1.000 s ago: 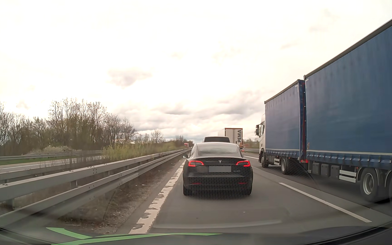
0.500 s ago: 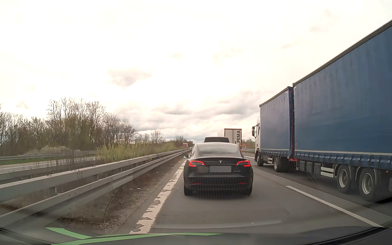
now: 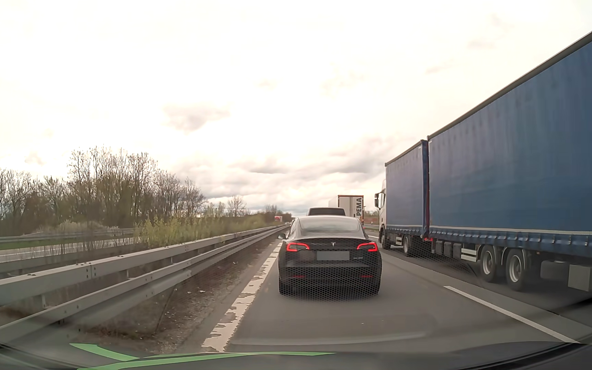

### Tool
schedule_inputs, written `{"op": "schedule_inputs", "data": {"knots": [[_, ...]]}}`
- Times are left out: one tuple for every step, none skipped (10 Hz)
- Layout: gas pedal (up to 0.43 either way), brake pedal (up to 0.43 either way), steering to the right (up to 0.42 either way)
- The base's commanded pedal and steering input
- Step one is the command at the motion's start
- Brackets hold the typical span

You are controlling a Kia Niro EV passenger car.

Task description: Follow the waypoints while adhering to traffic rules and regulations

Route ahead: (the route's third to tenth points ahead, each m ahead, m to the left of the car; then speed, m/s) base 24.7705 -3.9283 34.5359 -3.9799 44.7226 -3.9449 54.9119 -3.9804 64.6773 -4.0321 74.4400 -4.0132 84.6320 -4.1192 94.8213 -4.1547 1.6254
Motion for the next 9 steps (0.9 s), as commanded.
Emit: {"op": "schedule_inputs", "data": {"knots": [[0.000, 0.000, -0.004], [0.000, 0.000, -0.003], [0.000, 0.000, -0.003], [0.000, 0.000, -0.003], [0.000, 0.000, -0.002], [0.000, 0.000, -0.002], [0.000, 0.000, -0.002], [0.000, 0.000, -0.003], [0.000, 0.000, -0.003]]}}
